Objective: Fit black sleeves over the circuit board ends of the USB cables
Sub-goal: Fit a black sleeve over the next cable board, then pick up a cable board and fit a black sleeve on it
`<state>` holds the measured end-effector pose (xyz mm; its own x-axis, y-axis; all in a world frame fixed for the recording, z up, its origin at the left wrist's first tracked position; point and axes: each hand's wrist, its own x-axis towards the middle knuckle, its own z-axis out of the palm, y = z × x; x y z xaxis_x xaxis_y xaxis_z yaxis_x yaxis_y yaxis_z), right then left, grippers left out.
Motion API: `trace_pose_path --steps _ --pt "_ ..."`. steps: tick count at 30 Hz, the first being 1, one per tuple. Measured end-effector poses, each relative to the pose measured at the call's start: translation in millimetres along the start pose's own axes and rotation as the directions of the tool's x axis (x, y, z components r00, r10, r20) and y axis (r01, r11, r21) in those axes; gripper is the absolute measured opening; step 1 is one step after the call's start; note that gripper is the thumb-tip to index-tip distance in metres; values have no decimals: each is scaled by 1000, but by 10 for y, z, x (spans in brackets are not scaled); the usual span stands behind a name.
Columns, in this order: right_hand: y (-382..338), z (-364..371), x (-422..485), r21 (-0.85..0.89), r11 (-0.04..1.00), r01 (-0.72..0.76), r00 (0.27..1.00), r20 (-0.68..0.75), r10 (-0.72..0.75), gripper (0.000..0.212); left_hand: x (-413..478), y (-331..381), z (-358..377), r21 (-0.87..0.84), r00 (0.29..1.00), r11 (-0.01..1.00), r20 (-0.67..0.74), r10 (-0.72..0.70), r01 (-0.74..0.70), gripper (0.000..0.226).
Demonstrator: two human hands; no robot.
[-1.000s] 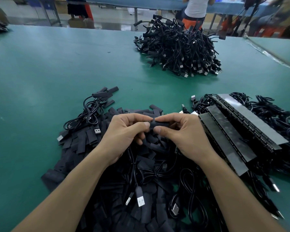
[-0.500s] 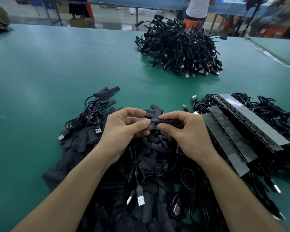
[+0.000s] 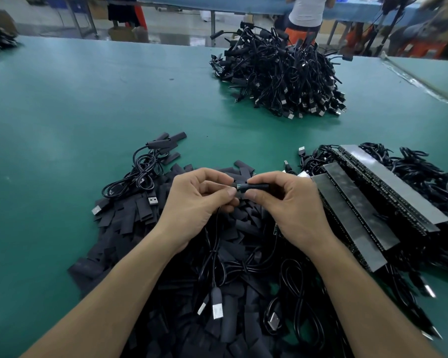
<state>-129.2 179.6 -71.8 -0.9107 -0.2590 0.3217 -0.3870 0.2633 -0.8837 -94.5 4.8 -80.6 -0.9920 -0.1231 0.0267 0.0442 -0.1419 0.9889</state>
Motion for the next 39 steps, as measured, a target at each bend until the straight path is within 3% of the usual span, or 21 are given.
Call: trace_pose_path --steps 8,12,19,27,39 --pt "14 8 -10 -73 997 6 1000 24 -4 27 -4 -34 8 63 1000 998 14 17 -18 13" --pt "7 20 -16 -44 999 8 998 -55 -10 41 -11 -38 21 64 999 997 -2 42 -42 16" --pt "10 101 -28 -23 1000 -1 982 -187 -4 37 -9 -23 32 58 999 998 -44 11 -9 16" --pt "21 111 -13 173 983 -58 991 -109 77 35 3 -10 26 -18 998 999 -57 -39 38 15" --pt "1 81 -20 218 970 -104 987 -101 128 26 -29 20 32 -13 998 999 -51 -33 32 15"
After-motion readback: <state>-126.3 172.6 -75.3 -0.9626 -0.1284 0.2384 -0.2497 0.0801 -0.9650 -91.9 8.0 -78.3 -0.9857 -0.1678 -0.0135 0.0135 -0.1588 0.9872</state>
